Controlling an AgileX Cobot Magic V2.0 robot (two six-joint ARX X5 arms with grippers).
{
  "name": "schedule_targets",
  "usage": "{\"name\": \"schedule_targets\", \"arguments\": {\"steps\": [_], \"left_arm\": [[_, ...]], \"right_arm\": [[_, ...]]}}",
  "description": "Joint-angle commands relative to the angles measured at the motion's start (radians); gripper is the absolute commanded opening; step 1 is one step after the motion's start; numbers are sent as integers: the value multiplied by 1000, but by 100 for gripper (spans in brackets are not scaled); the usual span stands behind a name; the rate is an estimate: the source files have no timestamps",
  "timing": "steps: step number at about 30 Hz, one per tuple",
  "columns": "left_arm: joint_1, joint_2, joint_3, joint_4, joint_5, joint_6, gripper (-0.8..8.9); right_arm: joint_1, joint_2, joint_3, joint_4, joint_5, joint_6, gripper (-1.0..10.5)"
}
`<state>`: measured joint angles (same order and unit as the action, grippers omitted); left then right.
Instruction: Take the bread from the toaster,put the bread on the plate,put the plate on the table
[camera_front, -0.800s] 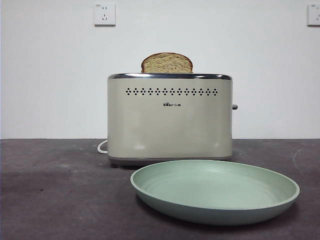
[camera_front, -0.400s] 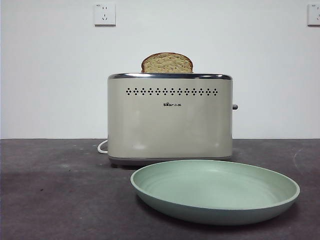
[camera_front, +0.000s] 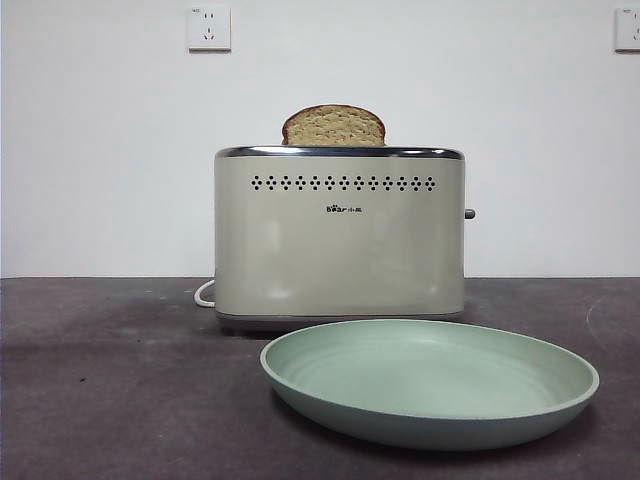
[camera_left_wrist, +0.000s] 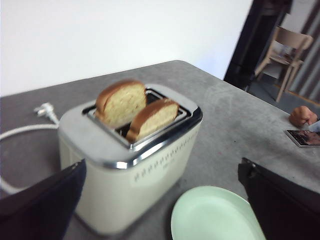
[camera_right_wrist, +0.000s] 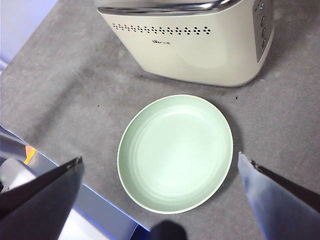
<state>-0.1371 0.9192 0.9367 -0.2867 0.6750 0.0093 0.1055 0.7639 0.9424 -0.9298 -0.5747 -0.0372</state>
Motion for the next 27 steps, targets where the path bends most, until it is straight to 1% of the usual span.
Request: {"name": "schedule_targets", "arguments": {"steps": [1,4,9,14,18,23,25,27], "left_arm": [[-40,103,58,43,-18,32,575],[-88,229,143,55,-50,75,575],[-153,422,267,70,-74,150,574],[-212,564,331,168,-83,181,566],[-253,629,342,207,-113,241,566],[-301,686,342,212,-196,316,565],[-317,703,342,212,-221,336,562],[-330,717,342,217,-240,336,561]], "right_arm": [[3,7,3,5,2,3,653],[3,17,3,5,2,3,653],[3,32,3,5,5,3,653],[3,41,3,4,4,3,653],[3,41,3,3,4,3,653],[3,41,3,-2,4,3,653],[3,41,3,-2,5,3,653],[3,41,3,-3,4,3,653]]}}
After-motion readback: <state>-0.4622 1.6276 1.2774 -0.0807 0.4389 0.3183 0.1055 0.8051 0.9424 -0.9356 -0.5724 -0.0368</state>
